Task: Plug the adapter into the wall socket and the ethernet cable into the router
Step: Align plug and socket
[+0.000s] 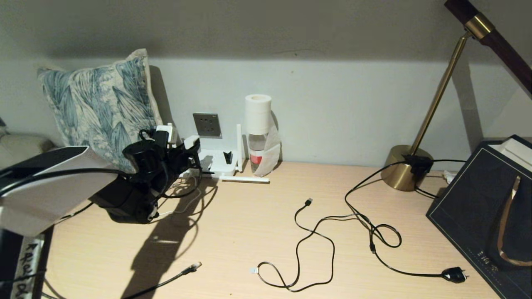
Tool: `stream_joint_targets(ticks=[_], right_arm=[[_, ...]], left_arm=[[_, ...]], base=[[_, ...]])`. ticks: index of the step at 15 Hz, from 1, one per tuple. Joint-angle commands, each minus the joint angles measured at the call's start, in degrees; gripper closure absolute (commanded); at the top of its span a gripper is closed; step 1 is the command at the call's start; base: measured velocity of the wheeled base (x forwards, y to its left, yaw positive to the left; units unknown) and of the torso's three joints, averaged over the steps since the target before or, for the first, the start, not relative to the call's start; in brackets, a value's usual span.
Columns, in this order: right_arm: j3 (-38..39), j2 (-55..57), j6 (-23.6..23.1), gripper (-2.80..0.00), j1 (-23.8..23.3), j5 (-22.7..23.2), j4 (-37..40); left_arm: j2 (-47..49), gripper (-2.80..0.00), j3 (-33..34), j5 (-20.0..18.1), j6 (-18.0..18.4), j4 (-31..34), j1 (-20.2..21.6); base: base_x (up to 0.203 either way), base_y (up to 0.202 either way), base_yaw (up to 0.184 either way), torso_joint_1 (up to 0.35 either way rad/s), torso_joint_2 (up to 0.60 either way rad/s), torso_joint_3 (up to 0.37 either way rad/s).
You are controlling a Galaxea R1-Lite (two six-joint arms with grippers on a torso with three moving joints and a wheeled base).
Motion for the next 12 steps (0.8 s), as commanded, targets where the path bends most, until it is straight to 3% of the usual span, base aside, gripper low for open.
stream_joint_targets(ticks=[1,12], right_arm=[[2.0,0.1,0.0,0.0,0.0,0.0,-0.1],[2.0,0.1,0.0,0.0,0.0,0.0,-0.1]], left_arm=[[3.1,0.0,-3.2,-0.1,-1.4,-0.5,-0.1],[4.6,0.0,-9.4,-0.1,-2.7,-0.4,-0.8]], base=[[0.0,0.0,0.0,0.0,0.0,0.0],[0.0,0.0,0.0,0.0,0.0,0.0]])
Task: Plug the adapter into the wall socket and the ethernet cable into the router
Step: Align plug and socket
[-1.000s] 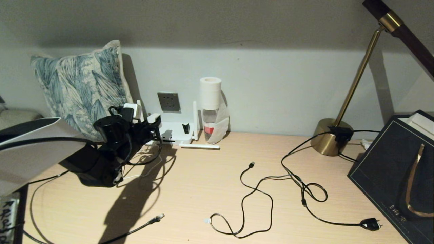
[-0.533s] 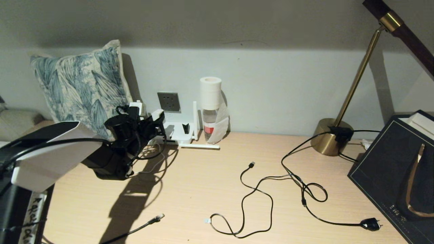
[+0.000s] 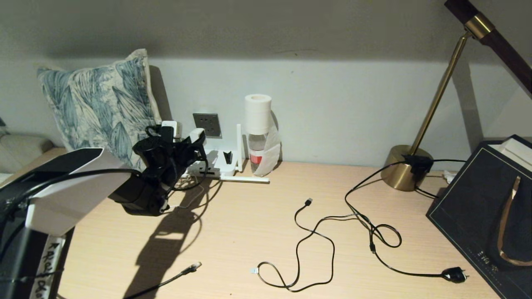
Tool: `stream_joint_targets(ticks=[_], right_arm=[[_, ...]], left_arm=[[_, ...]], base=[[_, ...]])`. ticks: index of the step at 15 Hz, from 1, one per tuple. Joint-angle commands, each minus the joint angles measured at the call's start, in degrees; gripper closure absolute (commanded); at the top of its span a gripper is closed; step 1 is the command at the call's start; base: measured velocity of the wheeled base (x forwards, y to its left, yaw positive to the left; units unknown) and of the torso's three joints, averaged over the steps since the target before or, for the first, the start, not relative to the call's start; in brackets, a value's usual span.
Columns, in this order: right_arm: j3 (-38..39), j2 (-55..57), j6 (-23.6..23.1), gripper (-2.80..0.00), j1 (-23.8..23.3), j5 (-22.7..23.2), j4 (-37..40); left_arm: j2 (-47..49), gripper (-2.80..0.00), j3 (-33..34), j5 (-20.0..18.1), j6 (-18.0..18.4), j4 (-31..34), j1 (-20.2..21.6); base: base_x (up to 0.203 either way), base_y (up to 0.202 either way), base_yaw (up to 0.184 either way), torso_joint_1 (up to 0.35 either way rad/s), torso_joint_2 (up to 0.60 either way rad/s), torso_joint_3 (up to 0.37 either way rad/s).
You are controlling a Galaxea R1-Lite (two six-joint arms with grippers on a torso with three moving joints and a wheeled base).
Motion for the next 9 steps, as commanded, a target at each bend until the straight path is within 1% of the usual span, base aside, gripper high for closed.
stream_joint_targets(ticks=[1,4,9], right_arm=[[2.0,0.1,0.0,0.0,0.0,0.0,-0.1],[2.0,0.1,0.0,0.0,0.0,0.0,-0.1],[2.0,0.1,0.0,0.0,0.0,0.0,-0.1]], left_arm=[[0.4,0.0,-0.6,0.0,-0.1,-0.4,0.0],[1.7,0.0,-3.2,0.1,-0.1,-0.4,0.0],[2.3,0.0,-3.8,0.2,-0.2,-0.4,-0.2]], base=[[0.0,0.0,0.0,0.0,0.0,0.0],[0.0,0.0,0.0,0.0,0.0,0.0],[0.0,0.0,0.0,0.0,0.0,0.0]])
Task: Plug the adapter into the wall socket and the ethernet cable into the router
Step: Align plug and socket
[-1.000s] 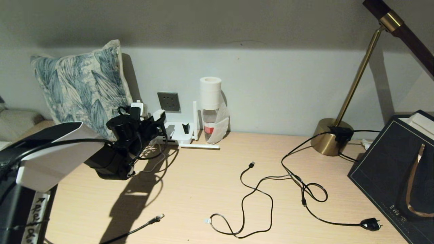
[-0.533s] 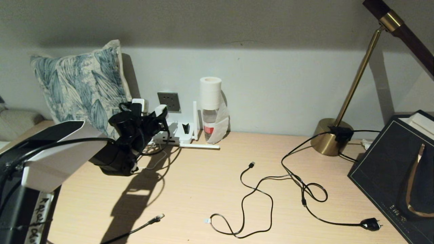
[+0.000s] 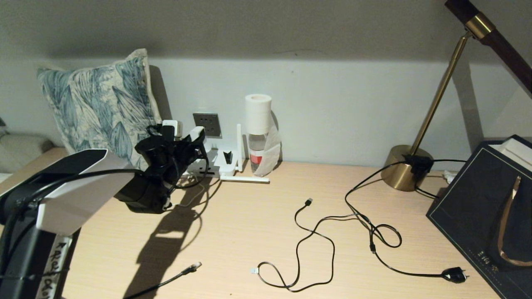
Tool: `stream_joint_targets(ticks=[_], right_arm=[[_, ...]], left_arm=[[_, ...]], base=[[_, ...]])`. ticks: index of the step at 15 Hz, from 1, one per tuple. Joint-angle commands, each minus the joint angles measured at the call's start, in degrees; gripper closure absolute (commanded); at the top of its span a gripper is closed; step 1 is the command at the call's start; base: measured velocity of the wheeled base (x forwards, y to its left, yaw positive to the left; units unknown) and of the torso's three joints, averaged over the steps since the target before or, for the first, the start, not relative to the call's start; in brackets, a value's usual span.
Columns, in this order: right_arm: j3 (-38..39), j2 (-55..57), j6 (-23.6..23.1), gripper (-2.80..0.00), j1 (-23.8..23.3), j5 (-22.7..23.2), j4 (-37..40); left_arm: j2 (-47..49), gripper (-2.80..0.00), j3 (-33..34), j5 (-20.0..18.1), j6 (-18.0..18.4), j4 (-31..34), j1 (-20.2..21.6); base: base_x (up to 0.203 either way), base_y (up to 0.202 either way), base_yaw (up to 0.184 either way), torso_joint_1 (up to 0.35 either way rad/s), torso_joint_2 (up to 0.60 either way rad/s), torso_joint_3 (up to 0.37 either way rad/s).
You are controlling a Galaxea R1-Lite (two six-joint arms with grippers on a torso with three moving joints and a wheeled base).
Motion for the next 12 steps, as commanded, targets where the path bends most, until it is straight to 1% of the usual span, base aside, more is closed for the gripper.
stream_joint_targets(ticks=[1,3,7,12], right_arm=[[2.0,0.1,0.0,0.0,0.0,0.0,0.0],[2.0,0.1,0.0,0.0,0.0,0.0,0.0],[2.0,0.1,0.0,0.0,0.0,0.0,0.0],[2.0,0.1,0.0,0.0,0.0,0.0,0.0]], left_arm=[[0.5,0.0,-0.2,0.0,-1.0,-0.5,-0.1],[0.7,0.0,-0.7,0.2,-1.5,-0.6,0.0],[2.7,0.0,-4.6,1.7,-1.6,-0.6,-0.1],[3.8,0.0,-6.4,1.9,-1.6,-0.6,-0.6]], base=[[0.0,0.0,0.0,0.0,0.0,0.0],[0.0,0.0,0.0,0.0,0.0,0.0],[0.0,0.0,0.0,0.0,0.0,0.0],[0.0,0.0,0.0,0.0,0.0,0.0]])
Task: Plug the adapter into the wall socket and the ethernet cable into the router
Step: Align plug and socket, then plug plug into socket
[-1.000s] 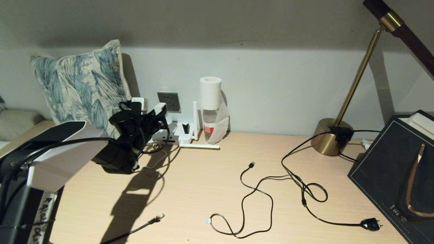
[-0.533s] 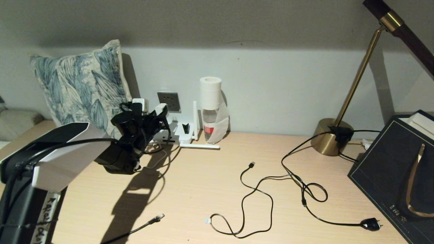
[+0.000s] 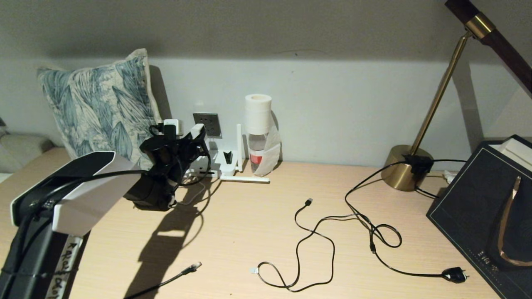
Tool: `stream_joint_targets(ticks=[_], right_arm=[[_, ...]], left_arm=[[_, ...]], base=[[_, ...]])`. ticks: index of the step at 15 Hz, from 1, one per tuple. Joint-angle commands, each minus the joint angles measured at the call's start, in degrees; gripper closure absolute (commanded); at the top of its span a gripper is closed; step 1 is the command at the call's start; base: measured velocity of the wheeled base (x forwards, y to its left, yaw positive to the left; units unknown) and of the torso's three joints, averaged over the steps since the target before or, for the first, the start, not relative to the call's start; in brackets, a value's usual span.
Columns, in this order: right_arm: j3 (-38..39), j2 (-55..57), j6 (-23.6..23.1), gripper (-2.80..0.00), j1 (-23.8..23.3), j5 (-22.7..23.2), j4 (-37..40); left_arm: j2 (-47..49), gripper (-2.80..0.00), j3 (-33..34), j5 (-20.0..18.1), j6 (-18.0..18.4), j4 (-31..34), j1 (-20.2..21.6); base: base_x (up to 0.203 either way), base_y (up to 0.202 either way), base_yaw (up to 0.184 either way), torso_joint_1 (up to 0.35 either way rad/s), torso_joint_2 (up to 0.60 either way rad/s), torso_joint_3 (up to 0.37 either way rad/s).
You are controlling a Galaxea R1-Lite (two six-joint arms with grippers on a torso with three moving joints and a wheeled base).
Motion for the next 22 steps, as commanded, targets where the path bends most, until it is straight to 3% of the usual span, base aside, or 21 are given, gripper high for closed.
stream_joint_targets(ticks=[1,22], right_arm=[[2.0,0.1,0.0,0.0,0.0,0.0,-0.1],[2.0,0.1,0.0,0.0,0.0,0.0,-0.1]], left_arm=[[1.2,0.0,-1.9,0.2,0.0,-0.4,-0.4],[2.5,0.0,-4.2,0.7,1.2,-0.6,-0.8]], base=[[0.0,0.0,0.0,0.0,0.0,0.0],[0.0,0.0,0.0,0.0,0.0,0.0]])
